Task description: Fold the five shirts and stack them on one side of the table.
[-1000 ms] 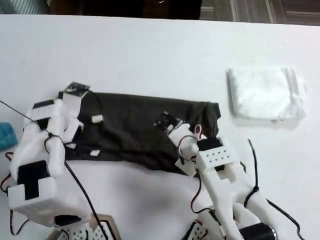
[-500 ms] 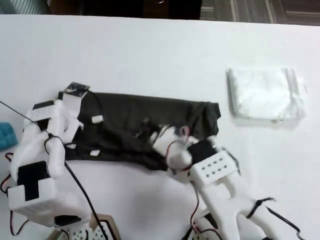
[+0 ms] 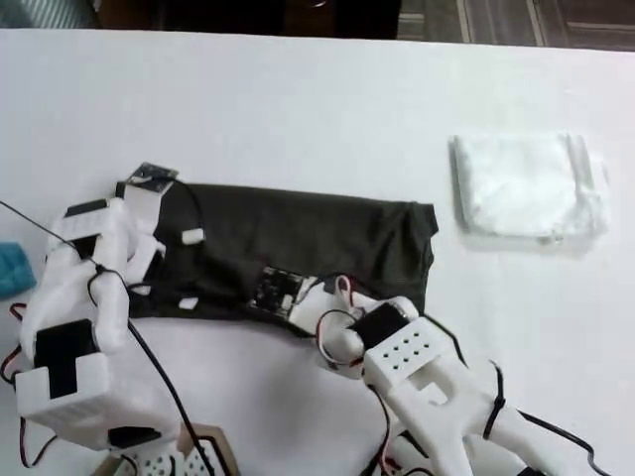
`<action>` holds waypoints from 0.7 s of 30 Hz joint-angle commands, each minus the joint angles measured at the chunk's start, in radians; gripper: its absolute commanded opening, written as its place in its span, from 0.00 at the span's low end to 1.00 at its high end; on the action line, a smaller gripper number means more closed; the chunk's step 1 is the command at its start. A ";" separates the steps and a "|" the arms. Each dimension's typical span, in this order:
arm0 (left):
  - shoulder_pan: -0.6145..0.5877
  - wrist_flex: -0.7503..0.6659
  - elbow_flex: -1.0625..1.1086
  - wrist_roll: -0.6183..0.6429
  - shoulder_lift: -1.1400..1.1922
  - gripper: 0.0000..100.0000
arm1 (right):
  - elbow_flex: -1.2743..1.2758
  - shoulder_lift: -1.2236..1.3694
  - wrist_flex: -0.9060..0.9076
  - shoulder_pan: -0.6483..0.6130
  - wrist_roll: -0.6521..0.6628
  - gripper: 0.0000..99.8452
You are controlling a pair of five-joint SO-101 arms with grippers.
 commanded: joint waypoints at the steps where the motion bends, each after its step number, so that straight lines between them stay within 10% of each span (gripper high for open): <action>1: -0.031 -0.029 0.005 -0.003 -0.003 0.03 | -0.002 -0.024 -0.051 -0.002 -0.034 0.14; 21: -0.031 -0.029 0.007 -0.003 -0.003 0.03 | -0.058 0.173 -0.102 -0.001 -0.038 0.02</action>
